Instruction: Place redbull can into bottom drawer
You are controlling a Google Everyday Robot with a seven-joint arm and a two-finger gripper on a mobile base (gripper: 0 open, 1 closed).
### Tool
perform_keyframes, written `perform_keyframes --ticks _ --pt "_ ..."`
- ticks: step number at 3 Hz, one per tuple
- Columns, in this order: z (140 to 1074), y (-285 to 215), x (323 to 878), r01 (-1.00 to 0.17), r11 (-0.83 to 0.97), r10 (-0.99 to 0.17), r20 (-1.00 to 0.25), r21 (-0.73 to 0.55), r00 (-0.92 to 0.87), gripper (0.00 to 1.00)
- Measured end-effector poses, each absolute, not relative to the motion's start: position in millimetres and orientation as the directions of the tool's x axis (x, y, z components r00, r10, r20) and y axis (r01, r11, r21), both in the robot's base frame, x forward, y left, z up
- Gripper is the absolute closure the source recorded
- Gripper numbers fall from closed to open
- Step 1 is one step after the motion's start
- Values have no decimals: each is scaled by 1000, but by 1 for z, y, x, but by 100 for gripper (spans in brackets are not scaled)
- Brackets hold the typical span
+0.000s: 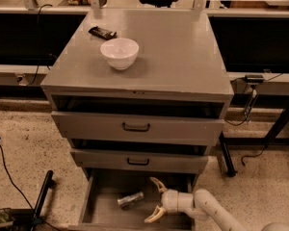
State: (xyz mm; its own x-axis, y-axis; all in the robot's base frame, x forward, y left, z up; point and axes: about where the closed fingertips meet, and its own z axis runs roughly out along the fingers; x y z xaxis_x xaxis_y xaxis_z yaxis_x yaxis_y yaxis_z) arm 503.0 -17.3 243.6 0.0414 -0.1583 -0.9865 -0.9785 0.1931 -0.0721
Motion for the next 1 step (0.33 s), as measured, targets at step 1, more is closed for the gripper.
perform_keyframes --ticks 1 --pt "244 -17 503 -979 193 -158 -987 -72 41 0"
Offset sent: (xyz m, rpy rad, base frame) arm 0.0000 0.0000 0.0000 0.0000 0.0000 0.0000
